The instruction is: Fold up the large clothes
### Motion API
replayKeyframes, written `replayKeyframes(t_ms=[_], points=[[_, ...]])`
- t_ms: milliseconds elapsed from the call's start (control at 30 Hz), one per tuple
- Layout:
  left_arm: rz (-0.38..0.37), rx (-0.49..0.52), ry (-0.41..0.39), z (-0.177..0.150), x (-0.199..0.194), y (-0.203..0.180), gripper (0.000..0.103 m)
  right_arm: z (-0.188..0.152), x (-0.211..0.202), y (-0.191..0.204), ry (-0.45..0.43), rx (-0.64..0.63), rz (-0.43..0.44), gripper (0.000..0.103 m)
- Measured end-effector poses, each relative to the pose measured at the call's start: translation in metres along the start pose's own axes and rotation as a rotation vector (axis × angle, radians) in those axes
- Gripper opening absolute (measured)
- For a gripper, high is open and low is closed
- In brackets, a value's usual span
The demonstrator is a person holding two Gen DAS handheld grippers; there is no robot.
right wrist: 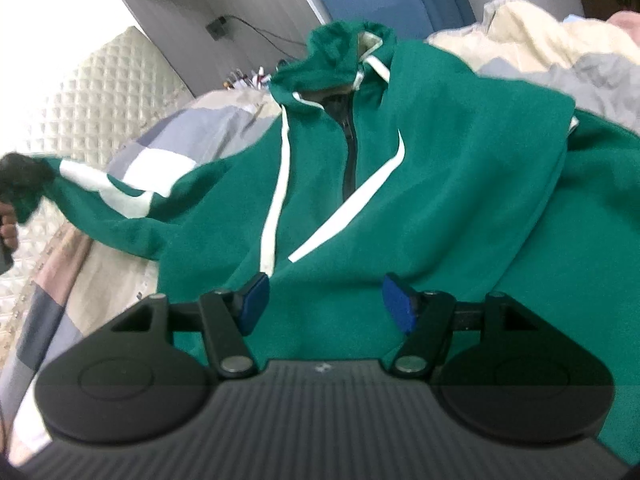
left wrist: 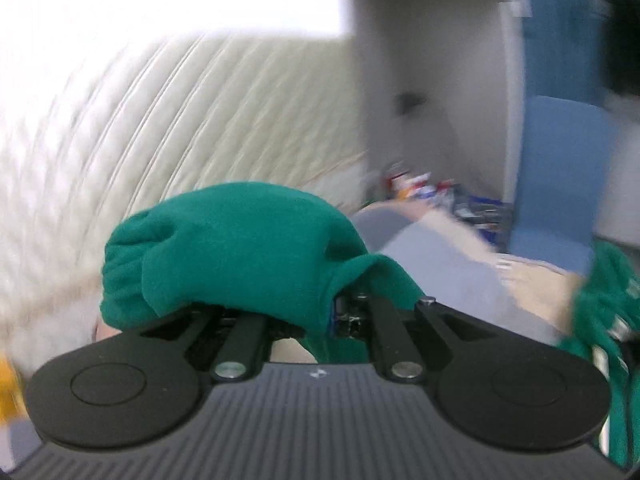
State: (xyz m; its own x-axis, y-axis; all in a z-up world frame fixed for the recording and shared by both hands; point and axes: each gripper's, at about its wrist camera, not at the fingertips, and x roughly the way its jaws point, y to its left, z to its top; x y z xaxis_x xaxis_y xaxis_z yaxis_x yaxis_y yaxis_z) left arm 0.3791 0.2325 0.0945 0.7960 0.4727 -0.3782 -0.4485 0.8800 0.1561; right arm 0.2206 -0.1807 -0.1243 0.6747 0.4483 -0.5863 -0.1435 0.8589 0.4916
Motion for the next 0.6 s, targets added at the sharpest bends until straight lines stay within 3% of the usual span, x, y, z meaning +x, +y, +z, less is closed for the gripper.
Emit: replayKeyframes(t_ms=[133, 300, 467, 600], points=[[-0.107, 0.13, -0.079, 0.0, -0.074, -0.056, 0.01, 0.002, -0.022, 0.002, -0.044, -0.007, 0.013, 0.066], [-0.26, 0.321, -0.155, -0.038, -0.161, -0.139, 0.01, 0.006, -0.057, -0.005, -0.12, 0.015, 0.035, 0.066], [-0.417, 0.426, -0.104, -0.11, -0.221, -0.214, 0.01, 0.002, -0.084, -0.017, -0.17, 0.017, 0.027, 0.066], [-0.465, 0.433, -0.022, -0.173, -0.238, -0.253, 0.01, -0.006, -0.099, -0.031, -0.184, 0.044, 0.027, 0.066]])
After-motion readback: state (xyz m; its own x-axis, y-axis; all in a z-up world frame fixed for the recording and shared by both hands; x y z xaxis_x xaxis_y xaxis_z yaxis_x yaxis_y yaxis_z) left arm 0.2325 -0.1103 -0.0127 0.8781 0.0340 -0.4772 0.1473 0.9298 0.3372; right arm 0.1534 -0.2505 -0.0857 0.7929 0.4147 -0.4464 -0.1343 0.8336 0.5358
